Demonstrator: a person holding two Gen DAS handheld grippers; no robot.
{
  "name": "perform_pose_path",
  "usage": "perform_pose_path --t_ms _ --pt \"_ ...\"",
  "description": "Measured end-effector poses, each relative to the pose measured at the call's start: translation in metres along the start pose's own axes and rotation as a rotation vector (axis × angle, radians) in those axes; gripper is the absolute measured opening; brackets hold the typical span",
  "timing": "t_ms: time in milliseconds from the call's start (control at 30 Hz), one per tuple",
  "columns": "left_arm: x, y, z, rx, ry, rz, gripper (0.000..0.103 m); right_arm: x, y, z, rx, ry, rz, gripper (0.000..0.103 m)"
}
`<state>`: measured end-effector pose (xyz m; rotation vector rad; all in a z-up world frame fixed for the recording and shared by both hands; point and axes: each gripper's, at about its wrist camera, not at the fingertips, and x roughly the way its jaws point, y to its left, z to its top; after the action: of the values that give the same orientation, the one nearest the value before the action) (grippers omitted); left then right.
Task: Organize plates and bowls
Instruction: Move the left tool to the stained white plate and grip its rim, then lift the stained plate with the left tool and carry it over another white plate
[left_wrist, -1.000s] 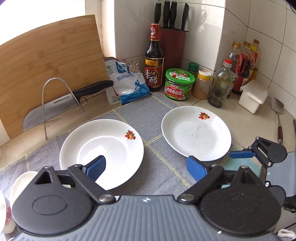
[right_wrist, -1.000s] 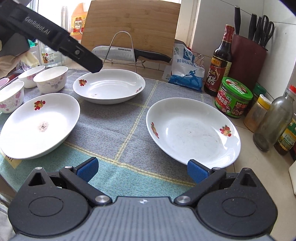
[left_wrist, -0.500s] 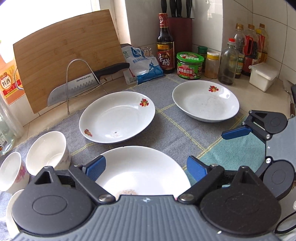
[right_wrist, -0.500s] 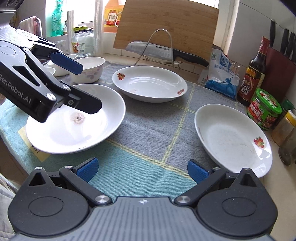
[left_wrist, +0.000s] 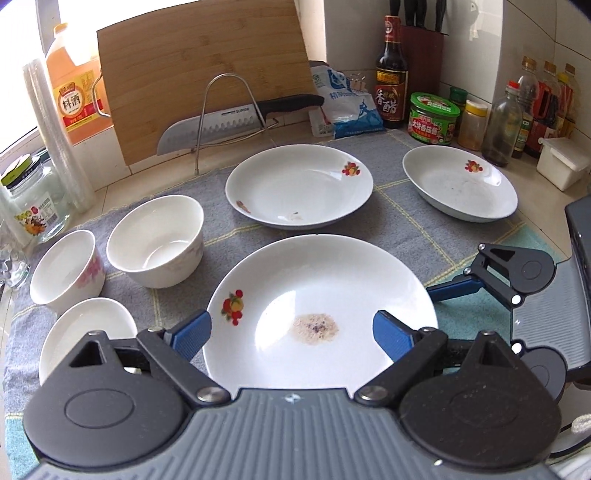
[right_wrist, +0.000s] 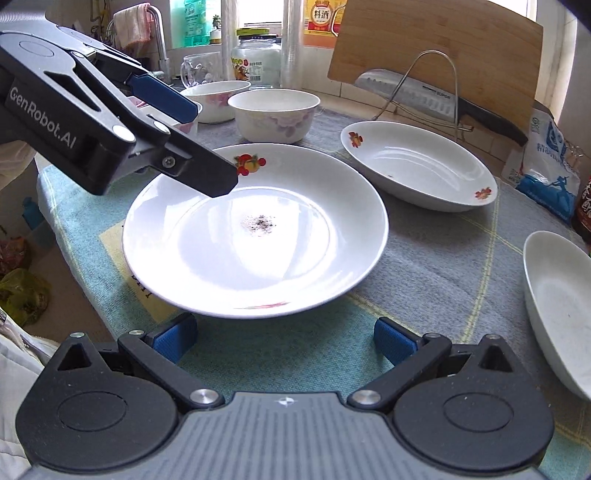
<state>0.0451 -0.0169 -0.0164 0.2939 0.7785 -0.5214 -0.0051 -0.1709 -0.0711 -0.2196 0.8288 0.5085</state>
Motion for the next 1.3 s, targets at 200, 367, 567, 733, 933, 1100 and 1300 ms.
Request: perform_pose_path --t_ms 200,367,567,733,933,1100,1300 --pt "0.005 0.019 -0.001 -0.029 0.043 -0.027 0.094 0.008 0.006 0.007 -0.045 -0.022 0.041 0.103" --pt "0.016 0.028 0.006 -0.011 0.06 -0.036 0.094 0.009 0.004 0.0 -0.054 -0.074 0.059 0.103" --pt "0.037 0.033 0.018 0.037 0.106 -0.076 0.094 0.01 0.005 0.0 -0.059 -0.09 0.059 0.103" --pt "0.058 0.035 0.028 0.085 0.169 -0.128 0.094 0.014 0.008 0.003 -0.072 -0.093 0.07 0.103" --pt "0.081 0.044 0.035 0.107 0.256 -0.18 0.091 0.013 0.008 -0.001 -0.071 -0.113 0.068 0.103" --pt "0.096 0.051 0.04 0.084 0.333 -0.262 0.084 0.013 0.009 0.001 -0.066 -0.107 0.061 0.103" --pt "0.107 0.056 0.044 0.08 0.396 -0.318 0.076 0.013 0.01 0.001 -0.064 -0.107 0.06 0.103"
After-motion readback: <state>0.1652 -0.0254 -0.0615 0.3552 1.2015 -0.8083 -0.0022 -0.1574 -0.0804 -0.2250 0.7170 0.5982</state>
